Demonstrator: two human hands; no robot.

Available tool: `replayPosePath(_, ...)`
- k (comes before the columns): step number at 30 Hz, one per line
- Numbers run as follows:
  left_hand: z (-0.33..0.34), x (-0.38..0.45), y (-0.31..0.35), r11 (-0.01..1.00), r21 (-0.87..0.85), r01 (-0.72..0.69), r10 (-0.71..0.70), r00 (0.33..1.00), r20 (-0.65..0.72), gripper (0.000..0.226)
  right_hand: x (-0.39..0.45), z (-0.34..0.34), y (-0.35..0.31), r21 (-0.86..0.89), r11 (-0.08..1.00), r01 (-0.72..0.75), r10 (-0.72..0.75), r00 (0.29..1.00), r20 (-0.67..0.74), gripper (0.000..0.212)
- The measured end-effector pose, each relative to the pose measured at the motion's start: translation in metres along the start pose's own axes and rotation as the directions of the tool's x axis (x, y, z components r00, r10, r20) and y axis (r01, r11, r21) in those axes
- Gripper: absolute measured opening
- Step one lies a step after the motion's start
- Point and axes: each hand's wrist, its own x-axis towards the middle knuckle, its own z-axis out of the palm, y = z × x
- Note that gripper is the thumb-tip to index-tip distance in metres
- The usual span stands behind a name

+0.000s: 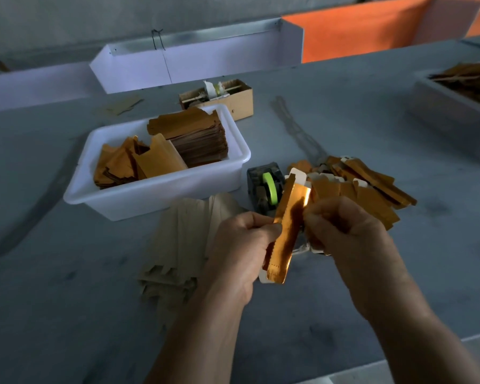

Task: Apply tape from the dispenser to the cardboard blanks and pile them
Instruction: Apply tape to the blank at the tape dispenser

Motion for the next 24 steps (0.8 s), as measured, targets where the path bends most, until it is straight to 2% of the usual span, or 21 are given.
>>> replayPosePath(1, 0.000, -0.001, 0.000, 1.000, -0.008, -0.004, 0.004, 1.000, 0.002, 0.011, 0.000, -0.001, -0.003, 0.066, 0.997, -0.025, 0.020, 0.996, 0.084, 0.009)
replayPosePath(3, -0.001, -0.004, 0.001, 1.000, -0.016, -0.003, 0.003, 1.000, 0.001, 0.012, -0.001, -0.001, -0.004, 0.054, 0.999, 0.003, -0.013, 0.982, 0.191, 0.015)
replayPosePath(8, -0.008, -0.008, 0.001, 0.993, -0.115, 0.031, -0.029, 0.999, 0.012, 0.009, 0.001, 0.001, -0.003, -0.003, 0.998, 0.067, -0.064, 0.963, 0.262, 0.024)
replayPosePath(14, -0.007, -0.014, 0.002, 0.995, -0.100, -0.023, 0.023, 1.000, 0.004, 0.010, 0.002, 0.003, -0.004, -0.084, 0.991, 0.104, -0.082, 0.968, 0.236, 0.037)
replayPosePath(18, -0.007, -0.017, 0.002, 0.994, -0.102, -0.045, 0.048, 0.998, 0.030, 0.007, 0.002, 0.008, 0.000, -0.092, 0.994, 0.057, -0.041, 0.985, 0.165, 0.030)
replayPosePath(24, -0.013, -0.015, -0.001, 0.996, -0.087, -0.003, 0.011, 0.995, 0.101, 0.008, 0.002, 0.011, 0.002, -0.119, 0.992, 0.045, -0.028, 0.989, 0.143, 0.026)
